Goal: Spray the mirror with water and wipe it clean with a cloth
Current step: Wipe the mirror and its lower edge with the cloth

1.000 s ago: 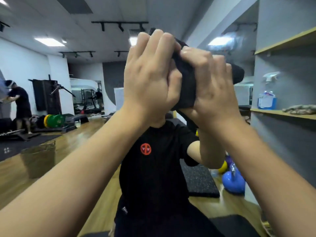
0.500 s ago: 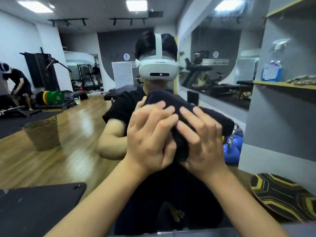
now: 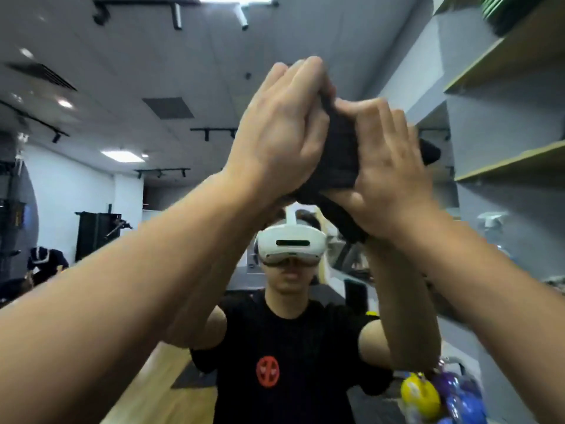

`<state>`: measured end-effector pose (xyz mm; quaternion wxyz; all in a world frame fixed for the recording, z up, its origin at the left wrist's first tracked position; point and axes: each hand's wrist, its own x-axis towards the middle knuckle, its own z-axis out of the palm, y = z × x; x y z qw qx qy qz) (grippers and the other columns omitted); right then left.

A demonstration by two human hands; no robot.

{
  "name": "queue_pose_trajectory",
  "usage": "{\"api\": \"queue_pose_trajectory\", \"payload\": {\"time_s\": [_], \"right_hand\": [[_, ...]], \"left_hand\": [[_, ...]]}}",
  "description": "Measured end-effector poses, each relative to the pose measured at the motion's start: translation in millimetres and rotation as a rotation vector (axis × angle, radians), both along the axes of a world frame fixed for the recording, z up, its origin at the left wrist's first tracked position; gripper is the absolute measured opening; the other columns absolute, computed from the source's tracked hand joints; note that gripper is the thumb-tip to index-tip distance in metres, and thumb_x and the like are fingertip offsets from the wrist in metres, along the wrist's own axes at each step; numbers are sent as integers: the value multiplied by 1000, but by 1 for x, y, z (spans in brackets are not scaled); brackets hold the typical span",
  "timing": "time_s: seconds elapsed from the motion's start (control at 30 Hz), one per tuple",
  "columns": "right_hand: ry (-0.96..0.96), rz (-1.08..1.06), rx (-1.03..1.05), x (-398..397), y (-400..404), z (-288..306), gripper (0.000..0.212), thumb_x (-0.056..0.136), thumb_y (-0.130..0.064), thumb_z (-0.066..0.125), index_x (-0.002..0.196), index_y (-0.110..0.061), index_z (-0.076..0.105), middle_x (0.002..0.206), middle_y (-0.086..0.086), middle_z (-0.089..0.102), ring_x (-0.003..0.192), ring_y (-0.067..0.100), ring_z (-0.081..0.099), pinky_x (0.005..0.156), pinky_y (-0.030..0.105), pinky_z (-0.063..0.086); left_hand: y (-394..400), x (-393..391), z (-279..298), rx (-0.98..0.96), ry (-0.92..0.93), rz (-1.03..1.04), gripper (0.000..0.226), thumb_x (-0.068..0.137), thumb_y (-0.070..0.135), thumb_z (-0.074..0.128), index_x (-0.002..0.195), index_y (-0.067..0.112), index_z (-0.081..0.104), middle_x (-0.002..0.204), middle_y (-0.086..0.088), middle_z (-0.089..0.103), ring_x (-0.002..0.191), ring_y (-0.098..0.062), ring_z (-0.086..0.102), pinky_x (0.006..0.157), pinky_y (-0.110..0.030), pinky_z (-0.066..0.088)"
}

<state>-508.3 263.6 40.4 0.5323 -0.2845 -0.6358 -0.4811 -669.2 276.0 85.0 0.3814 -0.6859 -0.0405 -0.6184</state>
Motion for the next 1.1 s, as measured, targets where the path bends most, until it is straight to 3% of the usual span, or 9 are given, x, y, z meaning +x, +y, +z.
{"api": "queue_pose_trajectory", "payload": {"time_s": [0.13, 0.37, 0.57, 0.7, 0.87, 0.97, 1.1], "right_hand": [[-12, -11, -24, 2, -2, 80, 75, 76, -49, 68, 140, -20, 42, 127, 7, 49, 108, 31, 45, 90, 44, 34], [-18, -33, -63, 1, -10, 168, 67, 86, -46, 71, 139, -28, 35, 129, 1, 46, 112, 27, 42, 90, 37, 30], [-8, -76, -23, -1, -5, 158, 70, 85, -50, 71, 139, -30, 31, 131, 2, 48, 109, 24, 44, 99, 45, 42], [9, -112, -25, -4, -10, 151, 65, 80, -56, 69, 124, -19, 38, 117, 3, 50, 101, 26, 48, 93, 49, 44], [3, -161, -15, -1, -17, 122, 68, 77, -60, 66, 120, -15, 39, 110, 5, 51, 94, 28, 49, 85, 52, 45], [17, -141, -33, 7, -17, 86, 80, 71, -71, 62, 125, -18, 39, 113, 4, 53, 92, 30, 50, 82, 54, 44], [34, -205, -76, 8, -28, 37, 110, 57, -94, 52, 138, -23, 29, 120, 5, 52, 95, 33, 53, 83, 53, 47]], "left_hand": [[4, 2, 74, 6, -61, -13, 22, 90, 10, 42, 99, 0, 59, 89, 2, 53, 89, -25, 50, 77, -33, 37], [-15, 10, 151, -110, -138, 60, 18, 96, 12, 41, 104, 8, 56, 94, -1, 51, 93, -27, 49, 84, -46, 45], [-17, 8, 140, -111, -109, 65, 16, 98, 10, 43, 104, 5, 56, 84, 7, 43, 97, -30, 50, 87, -48, 43], [-21, 11, 131, -110, -94, 66, 23, 91, 18, 36, 97, 8, 55, 88, 1, 54, 96, -29, 49, 86, -48, 44], [-21, 20, 107, -133, -113, 66, 15, 81, 20, 38, 87, 13, 49, 81, 7, 49, 88, -25, 44, 82, -44, 40], [-18, 27, 77, -101, -93, 66, 10, 79, 22, 38, 84, 17, 45, 80, 8, 49, 84, -23, 43, 79, -42, 39], [-17, 30, 33, -42, -44, 44, 18, 77, 26, 34, 86, 15, 45, 80, 6, 48, 80, -26, 43, 74, -44, 40]]}}
